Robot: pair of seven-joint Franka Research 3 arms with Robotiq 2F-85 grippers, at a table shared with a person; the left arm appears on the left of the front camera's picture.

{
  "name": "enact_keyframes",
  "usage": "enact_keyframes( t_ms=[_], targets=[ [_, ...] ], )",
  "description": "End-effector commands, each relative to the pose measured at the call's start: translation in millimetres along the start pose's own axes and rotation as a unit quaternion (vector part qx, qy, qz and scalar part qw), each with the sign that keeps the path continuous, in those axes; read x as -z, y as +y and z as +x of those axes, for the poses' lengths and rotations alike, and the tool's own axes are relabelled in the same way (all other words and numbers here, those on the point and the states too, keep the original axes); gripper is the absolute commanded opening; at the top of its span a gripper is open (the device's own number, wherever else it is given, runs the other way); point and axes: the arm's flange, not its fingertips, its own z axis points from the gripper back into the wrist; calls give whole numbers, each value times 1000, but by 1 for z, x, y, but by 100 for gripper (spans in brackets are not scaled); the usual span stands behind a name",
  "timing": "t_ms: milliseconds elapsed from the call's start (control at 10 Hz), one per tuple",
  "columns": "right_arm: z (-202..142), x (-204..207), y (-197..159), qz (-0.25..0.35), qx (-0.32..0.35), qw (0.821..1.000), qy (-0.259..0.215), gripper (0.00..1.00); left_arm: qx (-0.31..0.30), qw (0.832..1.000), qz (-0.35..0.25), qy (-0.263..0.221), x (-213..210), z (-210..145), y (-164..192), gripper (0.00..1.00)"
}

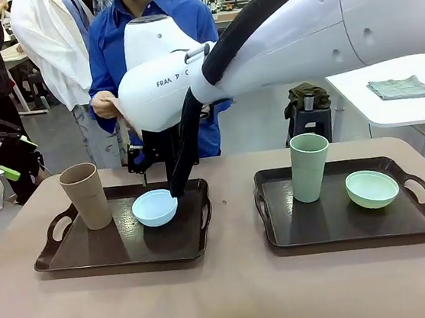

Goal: Set up a tray with a mat and arrange the tableware.
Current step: Pick up the Picnic Bowl and Reusable plastic cup from the Handle tray in front of the human's position and hold them in the air.

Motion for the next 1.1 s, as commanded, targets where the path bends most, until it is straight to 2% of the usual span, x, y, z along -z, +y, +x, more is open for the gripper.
enact_keyframes(
  t_ms=[0, 100, 400, 600, 800, 1000],
  targets=[
    [-2, 5, 1, -10, -4, 1000, -1, 100, -59, 998, 18, -5, -7, 6, 15, 100],
    [-2, 5, 1, -10, -4, 1000, -1, 100, 0, 1000, 0, 0, 0, 0, 0, 100],
    [-2, 5, 1, -10, -4, 1000, -1, 100, 0, 1000, 0, 0, 0, 0, 0, 100],
    [1, 15, -3, 6, 2, 1000, 5, 100, -39, 999, 0, 12, 7, -12, 14, 100],
    [0, 27, -20, 19, 30, 999, 1, 100, -61, 998, -31, 5, 22, -33, 21, 100],
    [-1, 40, -33, 30, 42, 999, 12, 100, -59, 995, -71, -24, 43, -47, 29, 100]
  ],
)
